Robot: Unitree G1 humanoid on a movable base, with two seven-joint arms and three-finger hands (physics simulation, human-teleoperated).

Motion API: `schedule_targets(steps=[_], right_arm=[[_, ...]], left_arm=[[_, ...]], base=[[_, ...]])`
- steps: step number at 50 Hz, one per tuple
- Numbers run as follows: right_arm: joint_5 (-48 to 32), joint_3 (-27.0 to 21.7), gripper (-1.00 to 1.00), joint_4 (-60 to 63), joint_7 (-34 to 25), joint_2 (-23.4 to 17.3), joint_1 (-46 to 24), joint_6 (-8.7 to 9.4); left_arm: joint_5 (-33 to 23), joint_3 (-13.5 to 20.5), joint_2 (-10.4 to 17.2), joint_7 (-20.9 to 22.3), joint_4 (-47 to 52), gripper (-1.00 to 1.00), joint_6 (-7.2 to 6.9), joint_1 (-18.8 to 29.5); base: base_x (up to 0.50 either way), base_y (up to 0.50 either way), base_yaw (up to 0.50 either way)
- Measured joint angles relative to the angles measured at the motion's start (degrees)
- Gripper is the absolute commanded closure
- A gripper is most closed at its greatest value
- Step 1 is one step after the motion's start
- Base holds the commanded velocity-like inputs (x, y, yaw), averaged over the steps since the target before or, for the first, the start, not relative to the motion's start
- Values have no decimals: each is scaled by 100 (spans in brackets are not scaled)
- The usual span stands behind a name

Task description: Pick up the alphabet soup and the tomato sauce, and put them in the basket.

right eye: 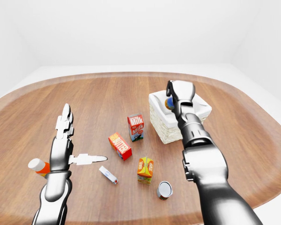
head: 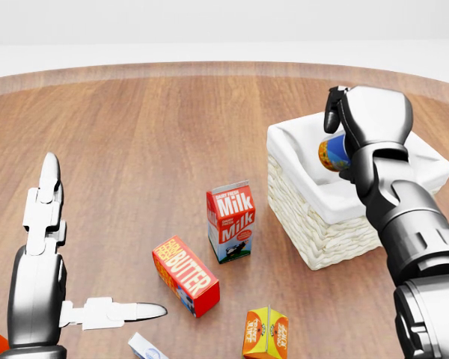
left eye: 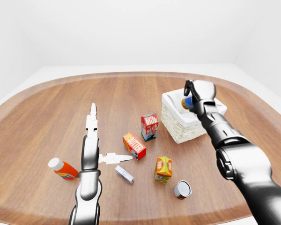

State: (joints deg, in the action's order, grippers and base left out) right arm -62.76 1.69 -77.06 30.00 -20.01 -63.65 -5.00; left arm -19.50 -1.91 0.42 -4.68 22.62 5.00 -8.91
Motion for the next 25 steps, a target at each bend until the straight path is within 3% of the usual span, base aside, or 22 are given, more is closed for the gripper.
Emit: schedule_targets(steps=[25], right_arm=[[-136, -59, 100, -64, 0, -125, 232, 0]], left_arm=[[0, 0, 0, 1, 0, -100, 0, 0]], base=[[0, 0, 0]])
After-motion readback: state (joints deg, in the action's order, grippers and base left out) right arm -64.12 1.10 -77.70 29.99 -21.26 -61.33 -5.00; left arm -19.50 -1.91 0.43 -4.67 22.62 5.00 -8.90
